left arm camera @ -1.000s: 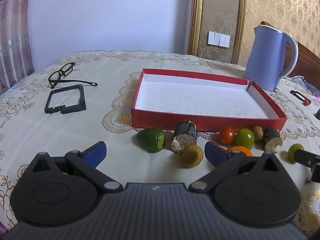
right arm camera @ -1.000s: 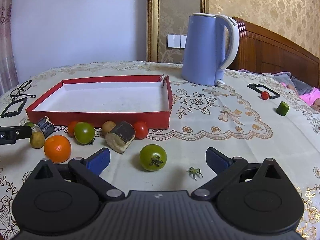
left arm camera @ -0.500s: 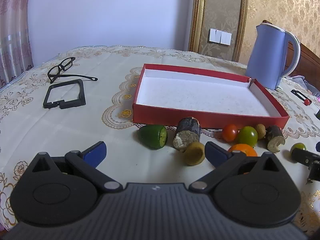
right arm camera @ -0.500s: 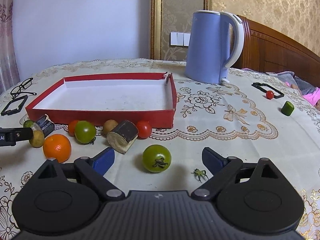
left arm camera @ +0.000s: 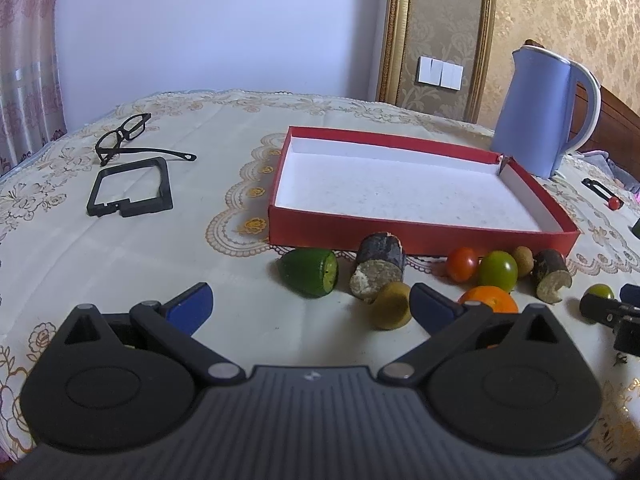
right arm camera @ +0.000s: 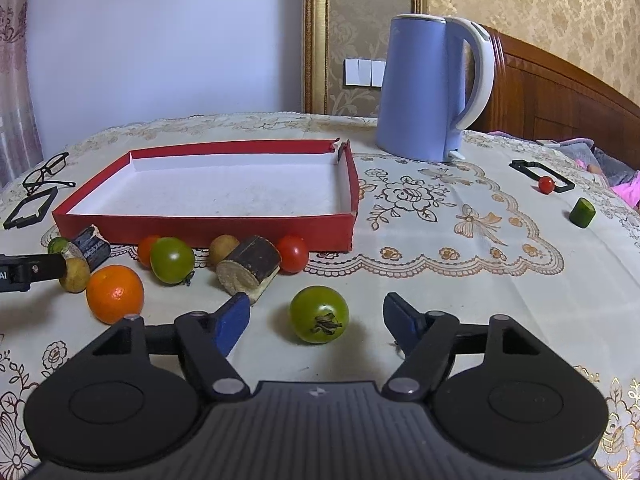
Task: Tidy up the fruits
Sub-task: 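Move the right gripper toward the large green tomato on the table, then close the right gripper around the large green tomato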
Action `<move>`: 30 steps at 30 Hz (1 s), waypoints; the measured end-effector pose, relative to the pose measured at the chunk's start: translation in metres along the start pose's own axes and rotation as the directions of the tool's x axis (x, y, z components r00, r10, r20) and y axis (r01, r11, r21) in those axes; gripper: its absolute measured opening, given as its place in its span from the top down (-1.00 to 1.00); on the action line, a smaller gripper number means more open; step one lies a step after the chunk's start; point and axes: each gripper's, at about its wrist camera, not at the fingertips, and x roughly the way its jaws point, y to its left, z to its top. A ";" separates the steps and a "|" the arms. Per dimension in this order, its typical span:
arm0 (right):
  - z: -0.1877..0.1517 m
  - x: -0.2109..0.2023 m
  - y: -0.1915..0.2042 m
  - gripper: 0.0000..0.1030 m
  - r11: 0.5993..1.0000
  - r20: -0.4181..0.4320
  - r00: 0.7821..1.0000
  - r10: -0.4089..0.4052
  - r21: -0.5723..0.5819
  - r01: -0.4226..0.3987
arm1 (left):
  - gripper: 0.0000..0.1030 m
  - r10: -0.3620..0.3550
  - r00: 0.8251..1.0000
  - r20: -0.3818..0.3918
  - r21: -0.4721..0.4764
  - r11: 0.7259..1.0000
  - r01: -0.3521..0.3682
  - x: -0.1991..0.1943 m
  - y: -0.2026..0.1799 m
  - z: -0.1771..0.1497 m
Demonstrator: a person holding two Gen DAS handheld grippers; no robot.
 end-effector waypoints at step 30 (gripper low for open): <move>-0.002 0.018 0.002 0.07 1.000 -0.037 0.999 0.030 0.007 -0.030 | -1.00 -0.067 0.998 -0.011 0.076 0.995 0.067 -0.008 0.015 -0.011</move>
